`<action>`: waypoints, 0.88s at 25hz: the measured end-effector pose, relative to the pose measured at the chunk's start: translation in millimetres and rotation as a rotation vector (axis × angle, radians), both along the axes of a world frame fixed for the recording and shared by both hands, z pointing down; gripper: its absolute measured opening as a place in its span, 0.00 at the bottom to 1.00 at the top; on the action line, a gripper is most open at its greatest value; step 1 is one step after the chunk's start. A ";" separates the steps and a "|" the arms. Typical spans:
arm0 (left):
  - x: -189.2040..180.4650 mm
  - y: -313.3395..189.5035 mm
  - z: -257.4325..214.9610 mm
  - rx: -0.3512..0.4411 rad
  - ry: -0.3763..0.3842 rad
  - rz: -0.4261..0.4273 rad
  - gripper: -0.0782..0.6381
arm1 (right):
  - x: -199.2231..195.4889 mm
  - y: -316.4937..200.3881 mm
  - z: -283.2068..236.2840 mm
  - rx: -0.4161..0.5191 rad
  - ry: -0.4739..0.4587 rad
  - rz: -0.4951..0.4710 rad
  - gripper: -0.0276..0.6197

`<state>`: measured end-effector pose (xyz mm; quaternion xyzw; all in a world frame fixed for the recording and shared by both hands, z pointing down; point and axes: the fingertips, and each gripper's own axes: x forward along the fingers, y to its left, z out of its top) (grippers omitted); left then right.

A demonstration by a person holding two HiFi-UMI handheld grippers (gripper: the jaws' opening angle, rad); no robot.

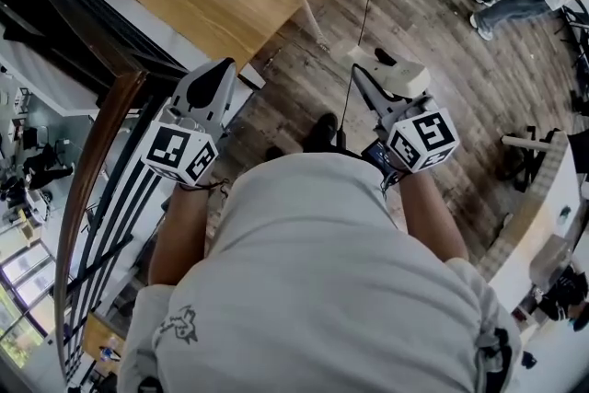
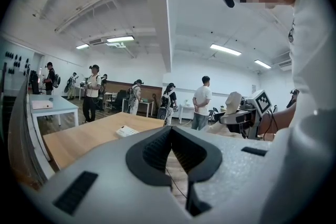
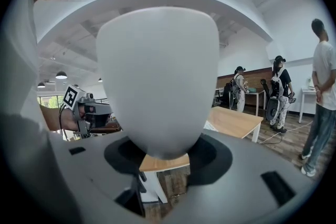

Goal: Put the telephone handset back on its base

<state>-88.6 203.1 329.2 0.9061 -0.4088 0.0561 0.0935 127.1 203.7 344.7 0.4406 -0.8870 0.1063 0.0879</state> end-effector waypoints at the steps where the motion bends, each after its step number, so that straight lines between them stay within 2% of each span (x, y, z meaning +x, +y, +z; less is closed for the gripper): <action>1: 6.3 -6.0 1.5 -0.004 0.001 -0.005 0.12 | 5.6 -6.2 1.9 -0.003 0.001 -0.005 0.38; 13: 95.5 -61.4 17.7 -0.040 -0.020 -0.052 0.12 | 81.6 -65.1 17.8 -0.040 -0.025 -0.094 0.38; 18: 120.7 -71.5 23.2 -0.065 -0.024 -0.068 0.12 | 101.4 -73.8 21.7 -0.057 -0.036 -0.123 0.38; 22: 141.7 -81.0 29.2 -0.081 -0.046 -0.047 0.12 | 115.0 -83.9 29.7 -0.074 -0.046 -0.124 0.38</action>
